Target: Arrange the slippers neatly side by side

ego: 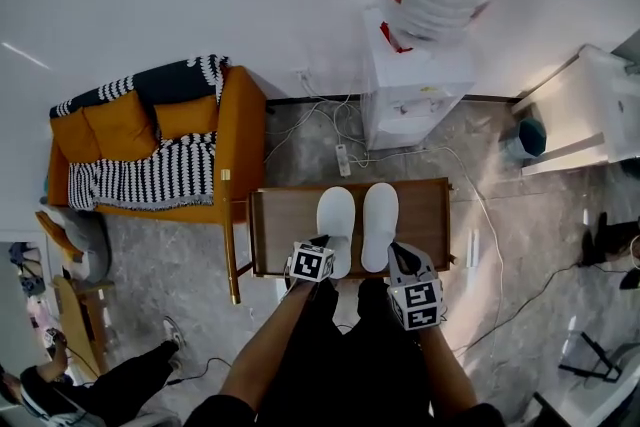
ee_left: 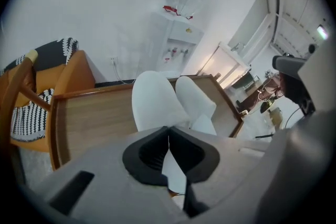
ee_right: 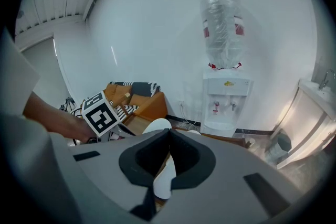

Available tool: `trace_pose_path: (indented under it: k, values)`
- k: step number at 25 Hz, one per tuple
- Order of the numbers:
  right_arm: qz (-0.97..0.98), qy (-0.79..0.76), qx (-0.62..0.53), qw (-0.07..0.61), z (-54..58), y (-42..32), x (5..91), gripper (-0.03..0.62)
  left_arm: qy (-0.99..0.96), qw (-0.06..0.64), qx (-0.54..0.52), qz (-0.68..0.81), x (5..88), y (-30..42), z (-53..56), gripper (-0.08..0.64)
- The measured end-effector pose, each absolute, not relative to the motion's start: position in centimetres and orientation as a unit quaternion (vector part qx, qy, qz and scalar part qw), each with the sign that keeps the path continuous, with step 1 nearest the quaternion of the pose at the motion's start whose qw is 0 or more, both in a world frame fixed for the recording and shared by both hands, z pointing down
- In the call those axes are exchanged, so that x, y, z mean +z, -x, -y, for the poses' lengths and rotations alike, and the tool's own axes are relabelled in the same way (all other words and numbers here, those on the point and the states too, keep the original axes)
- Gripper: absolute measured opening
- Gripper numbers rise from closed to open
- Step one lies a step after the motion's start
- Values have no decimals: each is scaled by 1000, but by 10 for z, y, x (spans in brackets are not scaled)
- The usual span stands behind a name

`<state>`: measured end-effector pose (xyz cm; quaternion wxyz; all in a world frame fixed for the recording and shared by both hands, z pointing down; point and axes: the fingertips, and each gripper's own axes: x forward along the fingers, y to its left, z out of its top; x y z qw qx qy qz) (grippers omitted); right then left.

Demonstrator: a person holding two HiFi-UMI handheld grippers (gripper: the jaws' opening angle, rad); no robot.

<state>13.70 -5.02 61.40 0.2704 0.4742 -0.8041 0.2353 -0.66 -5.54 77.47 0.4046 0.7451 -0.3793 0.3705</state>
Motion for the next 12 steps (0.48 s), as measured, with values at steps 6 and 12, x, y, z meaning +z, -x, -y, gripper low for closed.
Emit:
trace_pose_path:
  k: [6,12]
  values:
    - [800,-475,246,274,51,-147,621,12,-744,421,364,368,787,-8,54,20]
    - [798,-474,251,274,55,-150,624,12,-746,411,386,353,802,-13,57,20]
